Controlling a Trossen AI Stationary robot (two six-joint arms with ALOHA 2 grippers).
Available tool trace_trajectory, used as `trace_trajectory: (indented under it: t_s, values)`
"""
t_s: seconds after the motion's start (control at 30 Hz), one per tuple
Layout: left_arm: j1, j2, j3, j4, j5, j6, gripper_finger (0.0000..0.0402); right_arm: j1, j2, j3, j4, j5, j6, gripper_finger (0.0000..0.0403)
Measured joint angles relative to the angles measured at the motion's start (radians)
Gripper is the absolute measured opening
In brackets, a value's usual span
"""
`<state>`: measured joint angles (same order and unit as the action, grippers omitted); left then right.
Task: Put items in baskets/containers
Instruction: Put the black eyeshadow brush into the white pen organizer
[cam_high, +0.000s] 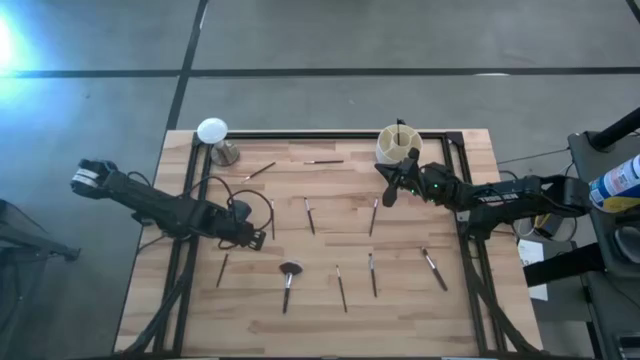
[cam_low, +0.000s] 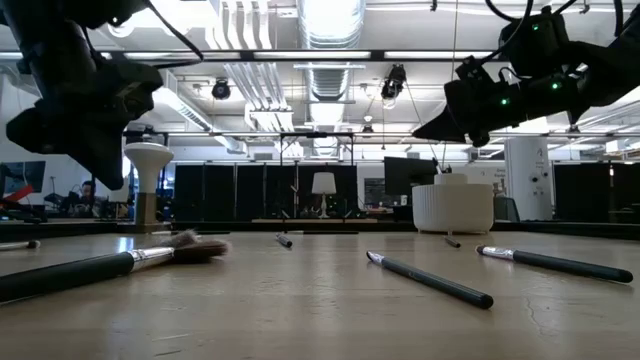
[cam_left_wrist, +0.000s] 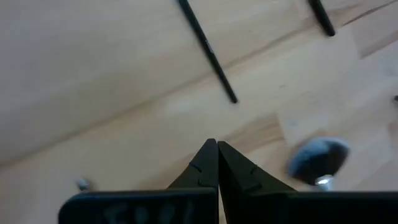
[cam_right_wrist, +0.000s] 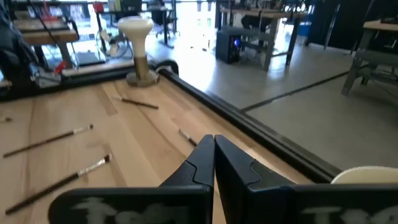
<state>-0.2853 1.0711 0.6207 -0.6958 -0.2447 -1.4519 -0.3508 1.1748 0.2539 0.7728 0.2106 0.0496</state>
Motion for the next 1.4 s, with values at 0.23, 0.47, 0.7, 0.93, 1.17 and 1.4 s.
trace_trajectory:
  t_s: [0.23, 0.47, 0.7, 0.93, 1.17, 1.4]
  values:
    - [0.066, 0.077, -0.001, 0.114, -0.085, -0.068, 0.0062, 0.0, 0.084, 0.0, 0.076, -0.001, -0.005, 0.0008]
    - [0.2, 0.195, -0.001, 0.189, -0.233, -0.022, 0.0132, -0.001, 0.147, 0.0, 0.144, -0.001, -0.03, 0.0008]
    - [0.307, 0.267, -0.001, 0.335, -0.254, 0.102, 0.0149, -0.001, 0.179, 0.0, 0.2, -0.001, -0.058, 0.0008]
    - [0.387, 0.343, -0.001, 0.357, -0.242, 0.123, 0.0149, -0.001, 0.182, 0.0, 0.208, -0.001, -0.073, 0.0008]
    - [0.411, 0.394, -0.003, 0.424, -0.236, 0.15, 0.0149, -0.001, 0.182, 0.0, 0.211, -0.001, -0.079, 0.0008]
    - [0.416, 0.452, -0.002, 0.435, -0.221, 0.142, 0.0127, -0.001, 0.182, 0.0, 0.211, -0.001, -0.08, 0.0008]
